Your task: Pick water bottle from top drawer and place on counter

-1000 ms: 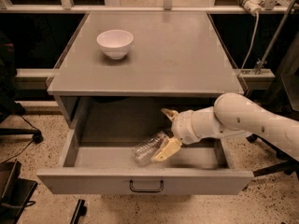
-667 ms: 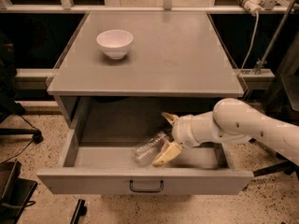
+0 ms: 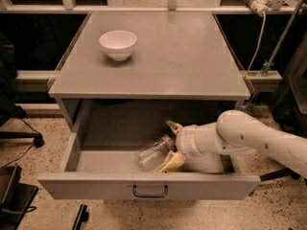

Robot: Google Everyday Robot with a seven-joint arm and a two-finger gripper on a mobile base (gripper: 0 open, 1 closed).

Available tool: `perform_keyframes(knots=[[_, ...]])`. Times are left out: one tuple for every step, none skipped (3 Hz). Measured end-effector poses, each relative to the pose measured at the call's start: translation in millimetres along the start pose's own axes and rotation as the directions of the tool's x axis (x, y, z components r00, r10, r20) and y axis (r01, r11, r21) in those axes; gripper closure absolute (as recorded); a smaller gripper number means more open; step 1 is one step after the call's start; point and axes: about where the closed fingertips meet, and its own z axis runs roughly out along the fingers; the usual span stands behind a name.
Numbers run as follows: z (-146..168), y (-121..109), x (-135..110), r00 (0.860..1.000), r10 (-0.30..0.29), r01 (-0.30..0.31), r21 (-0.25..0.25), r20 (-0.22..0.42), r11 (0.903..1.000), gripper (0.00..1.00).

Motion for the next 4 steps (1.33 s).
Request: perform_keyframes(knots=[[9.5,5.5,8.3,1.0,0.002,-0.002,-0.009,-0.01,1.0,0.0],[16.6,7.5,13.7,1.0,-0.003,0.002,-0.025,-0.025,0.9997,0.0],[16.7,7.5,13.7,1.0,-0.003,0.002,-0.025,-0.025,0.9997,0.19],[16.7,7.5,13.7,1.0,-0.003,0.002,-0.025,-0.025,0.9997,0.42]])
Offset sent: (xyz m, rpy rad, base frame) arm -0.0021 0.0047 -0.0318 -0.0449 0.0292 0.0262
